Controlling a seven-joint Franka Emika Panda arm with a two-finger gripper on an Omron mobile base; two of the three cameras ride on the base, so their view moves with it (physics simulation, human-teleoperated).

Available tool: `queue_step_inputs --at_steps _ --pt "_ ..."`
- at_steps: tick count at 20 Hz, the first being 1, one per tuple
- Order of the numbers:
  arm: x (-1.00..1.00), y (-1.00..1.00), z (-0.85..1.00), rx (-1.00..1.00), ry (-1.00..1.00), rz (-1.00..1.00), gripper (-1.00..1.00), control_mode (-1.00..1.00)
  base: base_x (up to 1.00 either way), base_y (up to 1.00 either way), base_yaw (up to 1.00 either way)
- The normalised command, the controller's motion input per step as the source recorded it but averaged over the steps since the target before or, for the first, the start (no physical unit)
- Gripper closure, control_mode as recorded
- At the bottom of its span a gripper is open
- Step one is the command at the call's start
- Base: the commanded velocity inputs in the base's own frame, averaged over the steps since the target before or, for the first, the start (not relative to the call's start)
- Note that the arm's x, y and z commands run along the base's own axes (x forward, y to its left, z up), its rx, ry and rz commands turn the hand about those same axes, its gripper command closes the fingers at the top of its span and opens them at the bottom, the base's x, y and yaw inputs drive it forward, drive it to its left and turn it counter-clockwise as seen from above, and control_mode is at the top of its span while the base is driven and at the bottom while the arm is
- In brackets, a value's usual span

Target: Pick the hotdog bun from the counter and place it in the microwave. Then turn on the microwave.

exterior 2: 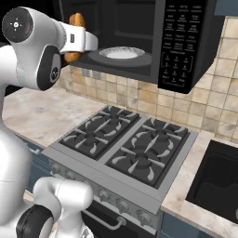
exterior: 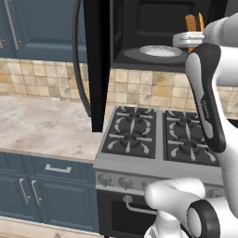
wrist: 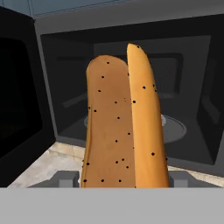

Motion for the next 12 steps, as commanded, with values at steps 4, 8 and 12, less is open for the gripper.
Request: queue_step_inputs --at_steps 4,8,12 --pt "0.47 -0.08 -0.01 0.00 0.02 0.02 1.00 -1.00 0.00 0.00 0.00" --pt "0.47 -0.12 0.00 0.00 0.01 0.00 1.00 -1.00 0.00 0.00 0.00" --pt "0.45 -0.04 -0.02 0.00 0.03 0.00 1.00 -1.00 0.00 0.00 0.00"
